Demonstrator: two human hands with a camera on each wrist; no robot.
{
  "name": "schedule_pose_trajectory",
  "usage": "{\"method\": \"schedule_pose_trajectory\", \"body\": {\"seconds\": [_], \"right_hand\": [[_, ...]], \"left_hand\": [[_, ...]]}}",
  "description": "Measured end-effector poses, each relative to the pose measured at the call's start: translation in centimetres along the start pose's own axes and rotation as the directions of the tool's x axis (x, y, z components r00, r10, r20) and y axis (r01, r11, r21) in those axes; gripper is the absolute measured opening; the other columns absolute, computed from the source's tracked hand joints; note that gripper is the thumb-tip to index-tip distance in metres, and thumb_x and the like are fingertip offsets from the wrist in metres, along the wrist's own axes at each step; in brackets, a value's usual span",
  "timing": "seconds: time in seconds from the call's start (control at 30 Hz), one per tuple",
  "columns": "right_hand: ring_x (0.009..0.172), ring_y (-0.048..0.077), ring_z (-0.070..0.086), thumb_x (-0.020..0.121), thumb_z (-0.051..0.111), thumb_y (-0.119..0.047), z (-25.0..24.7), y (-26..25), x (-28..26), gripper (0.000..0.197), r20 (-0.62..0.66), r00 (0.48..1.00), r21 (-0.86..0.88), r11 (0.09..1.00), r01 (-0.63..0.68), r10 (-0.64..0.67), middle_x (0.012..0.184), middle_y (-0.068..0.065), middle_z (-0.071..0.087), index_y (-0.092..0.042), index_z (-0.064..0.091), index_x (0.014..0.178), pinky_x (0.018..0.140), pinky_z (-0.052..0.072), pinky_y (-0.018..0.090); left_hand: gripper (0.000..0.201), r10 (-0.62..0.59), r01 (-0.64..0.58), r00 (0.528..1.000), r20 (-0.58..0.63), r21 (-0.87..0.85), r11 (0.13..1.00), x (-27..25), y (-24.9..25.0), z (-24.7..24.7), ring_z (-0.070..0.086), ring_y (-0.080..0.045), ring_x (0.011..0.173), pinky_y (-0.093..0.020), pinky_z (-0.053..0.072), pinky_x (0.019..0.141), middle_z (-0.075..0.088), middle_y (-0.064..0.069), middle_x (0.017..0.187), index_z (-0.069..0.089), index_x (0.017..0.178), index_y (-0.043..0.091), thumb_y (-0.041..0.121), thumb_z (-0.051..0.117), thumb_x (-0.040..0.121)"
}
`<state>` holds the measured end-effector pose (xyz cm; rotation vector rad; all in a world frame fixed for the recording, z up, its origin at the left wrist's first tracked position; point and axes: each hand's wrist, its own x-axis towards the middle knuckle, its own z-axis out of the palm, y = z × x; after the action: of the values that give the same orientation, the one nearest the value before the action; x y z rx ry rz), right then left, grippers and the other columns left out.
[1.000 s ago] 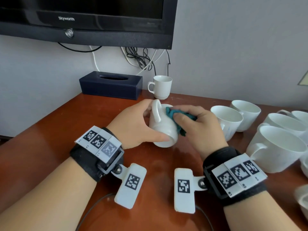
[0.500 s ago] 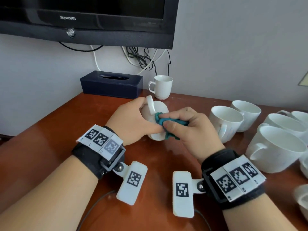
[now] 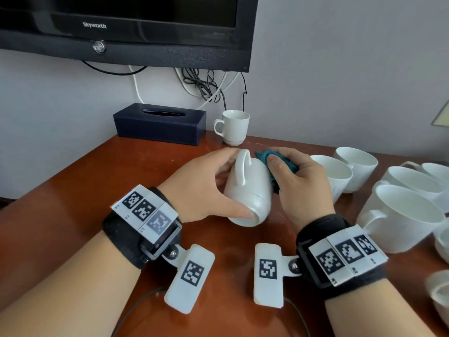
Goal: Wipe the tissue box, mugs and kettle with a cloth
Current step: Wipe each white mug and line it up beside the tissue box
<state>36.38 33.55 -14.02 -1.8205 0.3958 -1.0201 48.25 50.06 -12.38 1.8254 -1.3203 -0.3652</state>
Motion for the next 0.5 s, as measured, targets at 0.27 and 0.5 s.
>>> {"method": "schedule_pose_trajectory", "body": {"seconds": [0.27,0.5], "right_hand": [[0.097,0.014,0.067,0.093,0.076,-0.02,0.7,-0.1,-1.0,0.028,0.248,0.967,0.063,0.997,0.05,-0.064,0.104,-0.011,0.066,-0.047,0.079,0.1,0.089,0.056,0.041],[0.087,0.02,0.067,0.085,0.076,-0.031,0.4,0.7,-0.5,0.019,0.196,0.981,0.082,0.997,-0.016,0.0,0.102,0.008,0.072,-0.041,0.081,0.099,0.077,0.051,0.034]], "left_hand": [[0.074,-0.111,0.113,0.96,-0.255,-0.007,0.994,0.3,-0.8,-0.5,0.065,0.006,0.108,-0.034,0.057,0.098,0.068,0.026,0.115,0.053,0.115,0.053,0.059,0.092,0.052],[0.084,-0.174,0.149,0.931,-0.32,-0.101,0.984,0.8,-1.8,-1.2,0.067,0.0,0.108,-0.041,0.057,0.098,0.07,0.021,0.115,0.061,0.126,0.038,0.064,0.09,0.052]]}}
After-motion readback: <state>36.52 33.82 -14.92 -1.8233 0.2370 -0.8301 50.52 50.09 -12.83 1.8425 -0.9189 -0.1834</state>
